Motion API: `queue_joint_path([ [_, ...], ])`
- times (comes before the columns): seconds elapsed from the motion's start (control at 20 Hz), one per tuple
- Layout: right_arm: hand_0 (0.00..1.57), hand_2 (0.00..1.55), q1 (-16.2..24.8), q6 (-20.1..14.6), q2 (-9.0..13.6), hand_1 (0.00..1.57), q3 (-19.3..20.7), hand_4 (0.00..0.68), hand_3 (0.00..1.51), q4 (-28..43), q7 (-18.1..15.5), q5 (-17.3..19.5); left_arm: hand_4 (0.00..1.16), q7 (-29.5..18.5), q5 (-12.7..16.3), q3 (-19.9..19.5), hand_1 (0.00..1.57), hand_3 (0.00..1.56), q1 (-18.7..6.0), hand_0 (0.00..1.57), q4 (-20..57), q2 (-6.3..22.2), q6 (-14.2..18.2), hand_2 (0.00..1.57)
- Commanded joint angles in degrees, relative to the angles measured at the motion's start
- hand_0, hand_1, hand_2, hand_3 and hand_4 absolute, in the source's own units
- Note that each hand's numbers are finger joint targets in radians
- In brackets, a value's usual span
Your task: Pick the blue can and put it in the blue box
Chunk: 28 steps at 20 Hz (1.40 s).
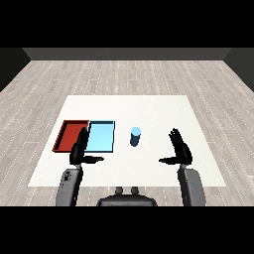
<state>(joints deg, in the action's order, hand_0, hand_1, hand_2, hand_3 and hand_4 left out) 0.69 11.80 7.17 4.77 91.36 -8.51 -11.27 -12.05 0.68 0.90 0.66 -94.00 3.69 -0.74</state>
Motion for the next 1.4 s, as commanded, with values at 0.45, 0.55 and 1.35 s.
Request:
queue_joint_path([
  [0.45,0.0,0.0,-0.11,6.73,0.73,0.0,3.7,0.0,0.0,-5.78,-5.41,-3.79,0.0,-7.24,1.87,-1.41,0.0,0.0,5.51,0.0,-4.38,-0.31,-2.98,0.0],
  [0.55,0.0,0.0,-3.92,5.4,-0.01,0.0,3.4,0.0,0.0,-7.42,-3.52,-4.37,0.0,-11.04,4.09,-5.85,0.0,0.0,-1.77,0.0,6.53,1.45,-4.87,0.0],
  [1.35,0.0,0.0,-17.37,-1.88,-5.31,0.0,2.46,0.0,0.0,-21.26,0.03,-5.61,0.0,-6.21,4.41,-4.41,0.0,0.0,2.74,0.0,-3.58,0.97,-5.34,0.0],
])
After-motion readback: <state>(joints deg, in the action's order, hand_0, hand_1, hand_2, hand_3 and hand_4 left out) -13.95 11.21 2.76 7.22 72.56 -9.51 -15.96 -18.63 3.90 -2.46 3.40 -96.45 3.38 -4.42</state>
